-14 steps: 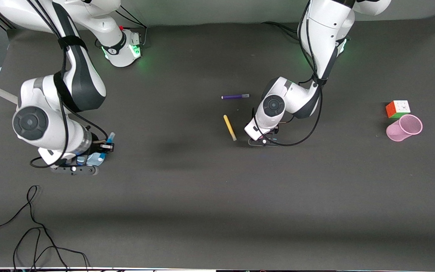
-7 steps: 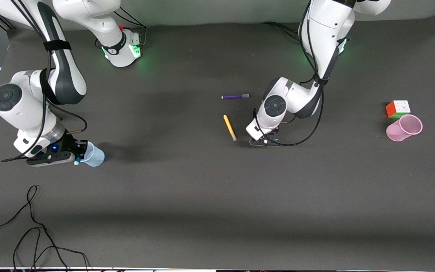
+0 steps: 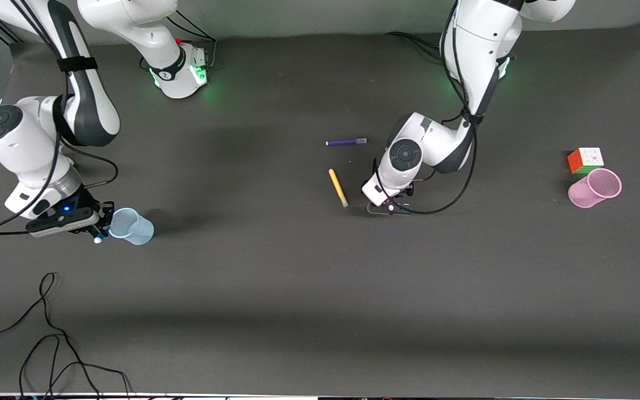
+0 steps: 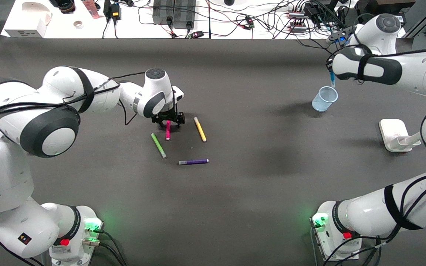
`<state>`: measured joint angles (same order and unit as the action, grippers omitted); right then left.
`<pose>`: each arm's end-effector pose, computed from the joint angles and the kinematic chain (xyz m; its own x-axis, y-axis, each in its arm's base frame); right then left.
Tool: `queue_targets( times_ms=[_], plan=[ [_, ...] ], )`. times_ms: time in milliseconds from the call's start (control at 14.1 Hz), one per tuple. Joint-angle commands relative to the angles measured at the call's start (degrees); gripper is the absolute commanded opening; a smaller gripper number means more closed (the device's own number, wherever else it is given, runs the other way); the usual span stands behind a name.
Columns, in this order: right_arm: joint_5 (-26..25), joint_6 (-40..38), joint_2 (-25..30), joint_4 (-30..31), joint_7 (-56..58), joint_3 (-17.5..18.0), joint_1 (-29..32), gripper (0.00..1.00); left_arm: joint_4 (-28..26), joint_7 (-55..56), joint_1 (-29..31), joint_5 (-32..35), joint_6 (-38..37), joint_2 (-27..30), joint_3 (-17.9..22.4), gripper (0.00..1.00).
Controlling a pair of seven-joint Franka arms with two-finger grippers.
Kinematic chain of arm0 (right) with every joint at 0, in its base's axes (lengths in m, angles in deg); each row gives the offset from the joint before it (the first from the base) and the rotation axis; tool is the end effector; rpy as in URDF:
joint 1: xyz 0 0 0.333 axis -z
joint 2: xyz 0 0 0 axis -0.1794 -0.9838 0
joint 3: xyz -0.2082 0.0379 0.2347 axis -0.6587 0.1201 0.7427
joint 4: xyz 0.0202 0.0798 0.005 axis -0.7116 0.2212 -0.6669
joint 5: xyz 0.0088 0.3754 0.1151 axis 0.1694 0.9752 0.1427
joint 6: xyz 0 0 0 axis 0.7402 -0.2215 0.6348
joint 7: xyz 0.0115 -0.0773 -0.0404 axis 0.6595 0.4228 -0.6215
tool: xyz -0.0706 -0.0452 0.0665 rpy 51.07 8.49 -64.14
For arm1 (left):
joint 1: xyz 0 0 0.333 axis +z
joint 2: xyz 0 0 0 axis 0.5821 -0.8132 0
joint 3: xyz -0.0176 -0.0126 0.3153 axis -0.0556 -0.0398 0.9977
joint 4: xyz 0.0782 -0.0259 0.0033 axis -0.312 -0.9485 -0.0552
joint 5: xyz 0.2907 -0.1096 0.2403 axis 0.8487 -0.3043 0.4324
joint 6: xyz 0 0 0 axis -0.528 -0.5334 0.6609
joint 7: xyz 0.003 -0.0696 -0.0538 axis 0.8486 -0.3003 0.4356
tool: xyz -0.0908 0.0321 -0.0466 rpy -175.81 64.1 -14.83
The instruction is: Place pink and blue markers in matching cups
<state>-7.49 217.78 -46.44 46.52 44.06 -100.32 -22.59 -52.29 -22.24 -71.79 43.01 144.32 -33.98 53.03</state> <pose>0.5553 -0.0277 0.3603 0.8914 0.3562 0.2802 0.3141 -0.9313 0.1846 0.4619 -0.3469 0.1652 0.9924 -0.0625 -0.1064 -0.0595 -0.9978 0.0307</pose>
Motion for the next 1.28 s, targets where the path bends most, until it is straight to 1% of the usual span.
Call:
queue_targets(
  times_ms=[0,142,213,284,426,497,640,711,782,853,924,995,1066,1208],
  plan=[
    [-0.2,5.9,1.1,5.1,1.1,-0.3,-0.5,0.0,-3.6,-0.6,-0.3,-0.1,-0.1,3.6,0.2,0.99],
    [-0.2,9.6,1.0,7.2,1.1,-0.4,-0.4,0.0,-4.1,-0.6,-0.5,-0.1,0.1,3.7,0.2,0.96],
    [-0.2,11.3,0.5,8.2,1.1,-0.4,-0.4,0.0,-4.3,-0.7,-0.5,-0.1,0.1,3.8,0.2,0.92],
    [-0.2,12.4,0.5,8.8,1.1,-0.4,-0.4,0.0,-4.8,-0.7,-0.5,-0.1,0.1,3.9,0.2,0.84],
    [-0.2,14.0,0.0,9.8,1.1,-0.4,-0.3,0.0,-5.2,-0.7,-0.8,-0.1,0.1,4.0,0.2,0.7],
    [-0.2,15.0,-0.3,10.0,1.1,-0.4,-0.3,0.0,-5.1,-0.7,-0.8,-0.1,0.1,4.0,0.2,0.68],
    [-0.2,15.3,-0.7,10.1,1.0,-0.4,-0.2,0.0,-5.1,-0.7,-0.8,-0.1,0.1,4.1,0.2,0.6],
    [-0.2,15.3,-0.7,10.1,0.9,-0.4,-0.2,0.0,-5.2,-0.7,-0.8,0.0,0.1,4.4,0.2,0.51],
    [-0.2,15.3,-0.7,10.0,0.9,-0.4,-0.2,0.05,-5.1,-0.8,-0.7,-0.1,0.1,4.5,0.2,0.37],
    [-0.2,15.2,-0.7,10.0,0.9,-0.5,-0.2,0.16,-5.1,-0.7,-0.7,-0.1,0.0,4.5,0.2,0.07],
    [-0.2,15.2,-0.8,10.0,1.0,-0.4,-0.2,0.51,-5.2,-0.7,-0.5,-0.1,0.0,4.5,0.3,0.0],
    [-0.2,15.2,-0.8,10.0,0.9,-0.4,-0.2,0.84,-5.1,-0.6,-0.5,-0.1,0.0,4.5,0.2,0.0],
    [-0.2,15.2,-1.0,9.9,0.8,-0.4,-0.2,1.0,-5.1,-0.6,-0.4,-0.1,0.1,4.5,0.2,0.0],
    [-0.2,15.0,-1.0,9.8,0.6,-0.4,-0.2,1.0,-4.6,0.1,-0.3,-0.1,0.1,5.1,0.3,0.0]
  ],
)
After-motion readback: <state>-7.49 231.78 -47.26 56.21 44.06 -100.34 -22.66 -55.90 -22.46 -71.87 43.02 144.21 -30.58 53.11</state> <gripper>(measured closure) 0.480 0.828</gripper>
